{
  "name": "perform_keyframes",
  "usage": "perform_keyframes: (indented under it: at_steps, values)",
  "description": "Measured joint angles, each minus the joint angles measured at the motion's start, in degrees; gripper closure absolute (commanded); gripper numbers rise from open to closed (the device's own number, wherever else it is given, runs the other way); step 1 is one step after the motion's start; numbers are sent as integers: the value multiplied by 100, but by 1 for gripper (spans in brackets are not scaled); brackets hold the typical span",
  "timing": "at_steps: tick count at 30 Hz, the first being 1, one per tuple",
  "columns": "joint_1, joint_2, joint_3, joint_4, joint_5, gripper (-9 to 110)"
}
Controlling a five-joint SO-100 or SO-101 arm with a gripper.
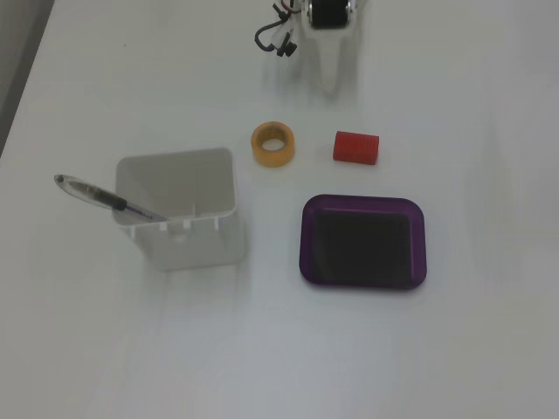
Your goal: Grab up the yellow tape and put it in the box.
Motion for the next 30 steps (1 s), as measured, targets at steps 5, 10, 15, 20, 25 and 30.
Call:
perform_keyframes:
  at_steps: [5,10,15,20,25,30]
  values:
    - [35,0,-817,-378,-53,102]
    - [62,0,-1178,-466,-53,102]
    - [53,0,-1248,-483,-62,101]
    - [62,-97,-1292,-501,-378,97]
    - [536,-1037,-2118,-492,-914,96]
    - [1125,-2979,-3542,-272,-1063,92]
